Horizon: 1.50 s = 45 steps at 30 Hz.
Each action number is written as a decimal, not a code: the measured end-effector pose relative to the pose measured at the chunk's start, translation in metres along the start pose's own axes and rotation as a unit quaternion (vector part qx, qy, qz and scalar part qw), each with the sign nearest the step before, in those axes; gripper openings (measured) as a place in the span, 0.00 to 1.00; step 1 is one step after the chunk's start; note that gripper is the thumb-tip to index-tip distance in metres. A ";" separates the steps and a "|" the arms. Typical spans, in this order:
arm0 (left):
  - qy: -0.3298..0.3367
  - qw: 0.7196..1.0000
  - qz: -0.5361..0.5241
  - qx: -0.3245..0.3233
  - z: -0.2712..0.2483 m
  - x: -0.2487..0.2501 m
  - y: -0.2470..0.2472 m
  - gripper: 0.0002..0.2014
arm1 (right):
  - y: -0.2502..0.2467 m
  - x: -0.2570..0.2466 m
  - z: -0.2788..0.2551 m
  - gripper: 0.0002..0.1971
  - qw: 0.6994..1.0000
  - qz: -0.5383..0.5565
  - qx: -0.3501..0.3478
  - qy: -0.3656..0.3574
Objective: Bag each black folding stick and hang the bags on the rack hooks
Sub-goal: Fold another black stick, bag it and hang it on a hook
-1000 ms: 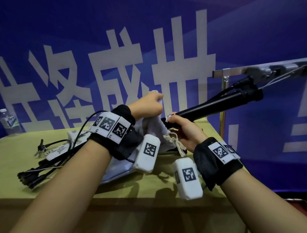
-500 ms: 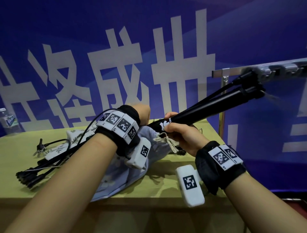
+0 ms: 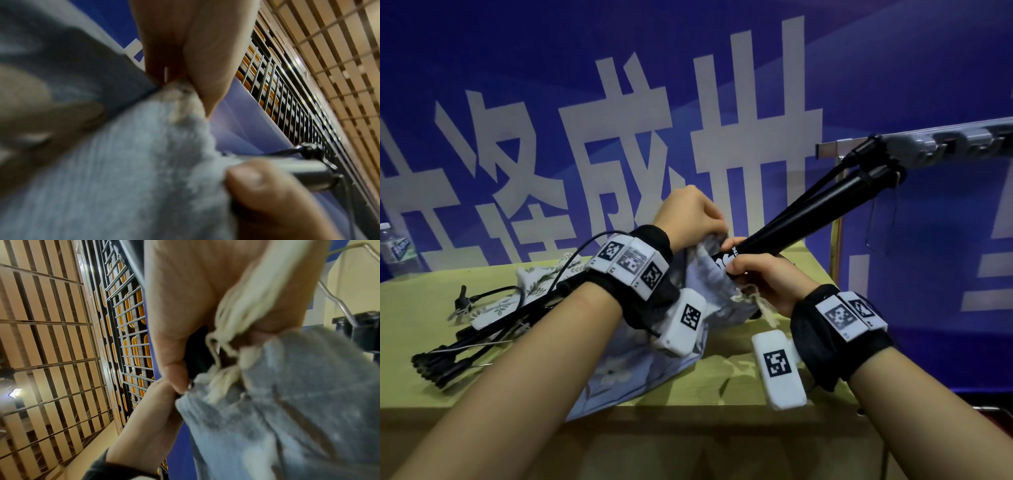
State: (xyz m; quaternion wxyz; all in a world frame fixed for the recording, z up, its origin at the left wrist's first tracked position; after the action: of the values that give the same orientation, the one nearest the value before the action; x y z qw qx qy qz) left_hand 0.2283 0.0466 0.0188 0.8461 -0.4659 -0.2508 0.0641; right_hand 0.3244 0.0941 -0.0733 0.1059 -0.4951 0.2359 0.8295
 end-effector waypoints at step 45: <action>0.034 0.960 -0.273 0.057 0.026 0.198 -0.093 0.13 | -0.107 -0.189 -0.064 0.20 0.930 -0.260 0.209 -0.151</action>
State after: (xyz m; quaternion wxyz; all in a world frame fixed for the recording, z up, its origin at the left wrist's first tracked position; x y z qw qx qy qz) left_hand 0.3760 0.0821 0.1783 0.8648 -0.3324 -0.3356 -0.1706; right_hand 0.5099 0.1661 0.0346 0.4534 -0.3749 0.2486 0.7695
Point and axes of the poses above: each hand's wrist, its own z-axis towards the middle knuckle, its own y-axis out of the palm, x = y × z, the point moved 5 cm from there along z, towards the middle knuckle, and after that the axes turned 10 degrees about -y, right-handed, at the moved point
